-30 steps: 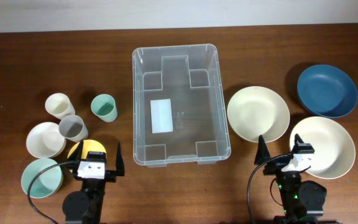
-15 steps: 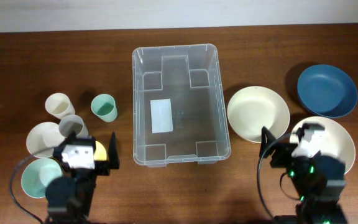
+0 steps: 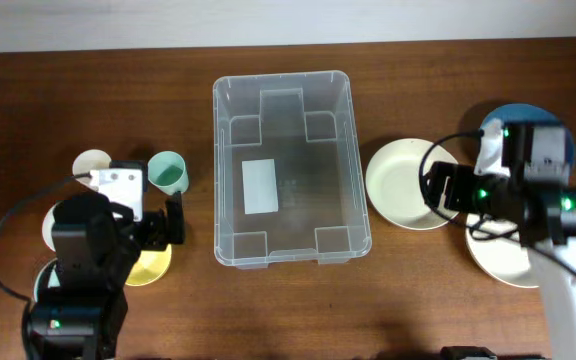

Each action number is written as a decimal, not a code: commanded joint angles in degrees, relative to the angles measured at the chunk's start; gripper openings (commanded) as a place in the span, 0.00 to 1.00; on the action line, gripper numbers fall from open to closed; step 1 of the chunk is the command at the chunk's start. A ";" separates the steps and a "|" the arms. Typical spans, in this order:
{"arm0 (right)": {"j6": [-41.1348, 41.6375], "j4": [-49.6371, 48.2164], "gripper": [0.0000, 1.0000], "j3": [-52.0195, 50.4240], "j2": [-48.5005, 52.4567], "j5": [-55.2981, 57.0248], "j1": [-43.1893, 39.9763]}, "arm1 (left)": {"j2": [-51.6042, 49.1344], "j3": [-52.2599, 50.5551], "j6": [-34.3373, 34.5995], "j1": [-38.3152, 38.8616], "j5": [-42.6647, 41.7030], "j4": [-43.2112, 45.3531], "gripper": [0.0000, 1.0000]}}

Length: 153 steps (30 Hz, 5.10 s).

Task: Pack container
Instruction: 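Reach the right gripper to the cream bowl rim and grasp it, then lift the cream bowl and lower it into the clear container, then open the right gripper and withdraw it to the right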

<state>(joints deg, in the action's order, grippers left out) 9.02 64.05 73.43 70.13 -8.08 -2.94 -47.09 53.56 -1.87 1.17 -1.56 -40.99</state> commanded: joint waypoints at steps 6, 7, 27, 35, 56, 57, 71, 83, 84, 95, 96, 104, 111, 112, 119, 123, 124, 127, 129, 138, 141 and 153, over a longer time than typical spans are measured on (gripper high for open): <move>-2.78 -5.20 0.99 2.67 6.95 6.38 -1.40 | -0.59 1.57 0.61 -0.09 -0.59 -0.22 1.00; -2.78 -5.88 0.99 2.67 7.98 5.90 -2.54 | -0.59 1.57 0.63 -0.09 -0.59 -0.24 0.99; -9.07 -16.85 0.99 2.64 34.62 -4.48 -13.11 | -0.59 1.55 0.61 -0.09 -0.55 -0.20 0.99; -10.32 -21.22 0.99 2.64 41.68 -5.70 -13.20 | -0.59 1.55 0.61 -0.09 -0.57 -0.15 0.99; -10.29 -21.53 0.45 2.64 44.48 -5.42 -13.20 | -0.59 1.55 0.61 -0.09 -0.57 0.02 0.99; -10.29 -21.49 0.41 2.64 44.48 -5.42 -13.20 | -0.59 1.55 0.61 -0.09 -0.57 0.02 0.99; -10.29 -21.49 0.06 2.64 44.48 -5.42 -13.20 | -0.59 1.55 0.61 -0.09 -0.57 0.02 0.99; -4.79 -21.49 0.04 2.69 43.12 -5.44 -13.35 | -0.59 1.57 0.61 -0.09 -0.57 0.00 0.99; -3.65 -21.46 0.04 2.78 42.29 -5.42 -13.38 | -0.59 1.55 0.61 -0.09 -0.57 0.00 0.99; 3.98 -21.97 0.04 6.01 21.22 -1.75 -13.14 | -0.59 1.55 0.61 -0.09 -0.57 0.00 1.00; 4.00 -22.45 0.04 6.12 19.02 -1.81 -13.05 | -0.59 1.55 0.61 -0.09 -0.57 0.00 0.99; 3.87 -25.00 0.04 6.29 6.51 -2.03 -3.61 | -0.59 1.55 0.61 -0.09 -0.57 -0.02 0.99; 3.50 -29.16 0.04 6.29 9.27 1.77 13.09 | -0.59 1.57 0.61 -0.09 -0.59 -0.07 0.99; 3.52 -30.08 0.04 6.29 10.51 3.63 15.19 | -0.59 1.55 0.61 -0.09 -0.57 -0.07 0.99; 0.81 -35.41 0.04 6.29 23.54 10.78 24.96 | -0.59 1.55 0.61 -0.09 -0.59 -0.09 0.99; 0.24 -40.70 0.04 6.29 31.50 11.78 26.53 | -0.59 1.55 0.61 -0.09 -0.57 -0.07 1.00; 0.24 -41.83 0.04 6.29 32.85 11.80 26.56 | -0.59 1.55 0.61 -0.09 -0.57 -0.09 1.00; 0.26 -45.07 0.04 6.29 36.98 11.76 26.56 | -0.59 1.55 0.61 -0.09 -0.59 -0.09 0.99; 0.26 -46.42 0.04 6.29 39.01 11.76 26.56 | -0.59 1.55 0.61 -0.09 -0.59 -0.09 0.99; 0.17 -46.80 0.31 6.32 40.35 11.34 26.56 | -0.59 1.55 0.61 -0.09 -0.59 -0.20 0.99; -0.92 -46.16 0.42 6.36 38.66 9.90 26.67 | -0.59 1.55 0.61 -0.09 -0.57 -0.26 0.99; -2.97 -33.11 0.70 13.05 16.26 23.12 23.21 | -0.59 1.55 0.61 -0.09 -0.57 -0.26 0.99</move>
<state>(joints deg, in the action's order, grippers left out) 6.20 29.87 84.23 92.90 6.33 22.74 -47.64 54.13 -1.87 1.17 -1.56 -41.23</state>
